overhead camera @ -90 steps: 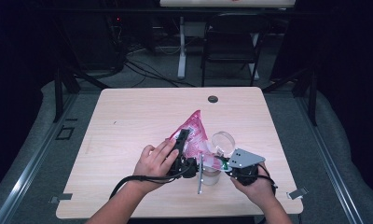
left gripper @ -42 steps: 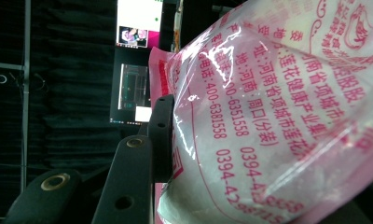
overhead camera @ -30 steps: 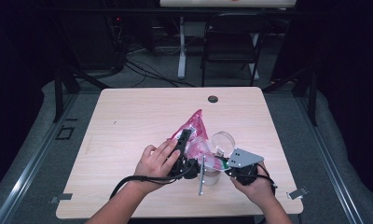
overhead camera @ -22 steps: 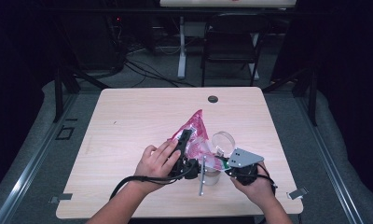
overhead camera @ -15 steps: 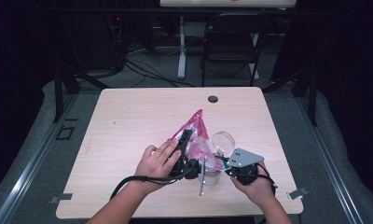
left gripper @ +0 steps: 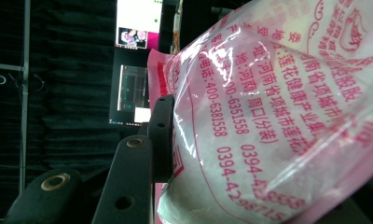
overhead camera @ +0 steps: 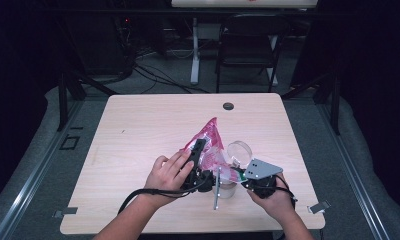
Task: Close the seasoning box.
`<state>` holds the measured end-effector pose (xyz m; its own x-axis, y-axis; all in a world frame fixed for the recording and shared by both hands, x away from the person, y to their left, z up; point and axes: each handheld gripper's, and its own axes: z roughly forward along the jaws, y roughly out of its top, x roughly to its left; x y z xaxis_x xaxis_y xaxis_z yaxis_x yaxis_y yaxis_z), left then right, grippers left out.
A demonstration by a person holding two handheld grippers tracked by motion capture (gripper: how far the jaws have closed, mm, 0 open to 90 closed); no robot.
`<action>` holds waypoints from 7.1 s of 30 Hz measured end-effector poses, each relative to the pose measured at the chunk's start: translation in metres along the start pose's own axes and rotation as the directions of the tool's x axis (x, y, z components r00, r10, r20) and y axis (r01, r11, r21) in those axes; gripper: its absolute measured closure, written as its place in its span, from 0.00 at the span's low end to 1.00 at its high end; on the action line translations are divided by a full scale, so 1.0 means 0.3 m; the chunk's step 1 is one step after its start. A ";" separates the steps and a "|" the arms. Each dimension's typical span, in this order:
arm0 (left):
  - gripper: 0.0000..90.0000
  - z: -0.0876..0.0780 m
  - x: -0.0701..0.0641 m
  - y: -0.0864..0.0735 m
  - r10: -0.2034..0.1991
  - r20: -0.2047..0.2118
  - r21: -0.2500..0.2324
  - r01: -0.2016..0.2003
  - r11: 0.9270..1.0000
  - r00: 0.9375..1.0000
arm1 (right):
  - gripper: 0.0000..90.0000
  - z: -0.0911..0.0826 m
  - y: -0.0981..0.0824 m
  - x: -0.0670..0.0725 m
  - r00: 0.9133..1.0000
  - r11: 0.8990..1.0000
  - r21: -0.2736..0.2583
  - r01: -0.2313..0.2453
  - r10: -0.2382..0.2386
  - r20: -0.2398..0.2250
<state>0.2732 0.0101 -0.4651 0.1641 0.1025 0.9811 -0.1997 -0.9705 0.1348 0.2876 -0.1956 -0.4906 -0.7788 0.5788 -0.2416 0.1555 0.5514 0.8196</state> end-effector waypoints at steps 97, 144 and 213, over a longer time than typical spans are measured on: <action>0.75 0.003 -0.109 -0.142 -0.324 0.192 0.148 0.299 0.943 0.926 | 0.99 0.012 0.076 0.027 0.998 0.997 -0.055 0.056 -0.057 -0.014; 0.76 0.046 -0.203 -0.213 -0.647 0.358 0.254 0.597 0.761 0.673 | 0.83 0.021 0.083 0.034 0.997 0.996 -0.083 0.029 -0.034 -0.063; 0.77 0.004 -0.140 -0.686 -0.938 0.271 0.452 0.832 0.322 0.215 | 0.51 -0.021 0.065 -0.012 0.991 0.977 -0.171 -0.132 0.123 -0.057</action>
<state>0.3087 0.2052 -0.5344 0.4849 0.8733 0.0470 0.5086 -0.3253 0.7972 0.2897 -0.1909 -0.4705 -0.7872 0.6071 -0.1084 0.1506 0.3597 0.9208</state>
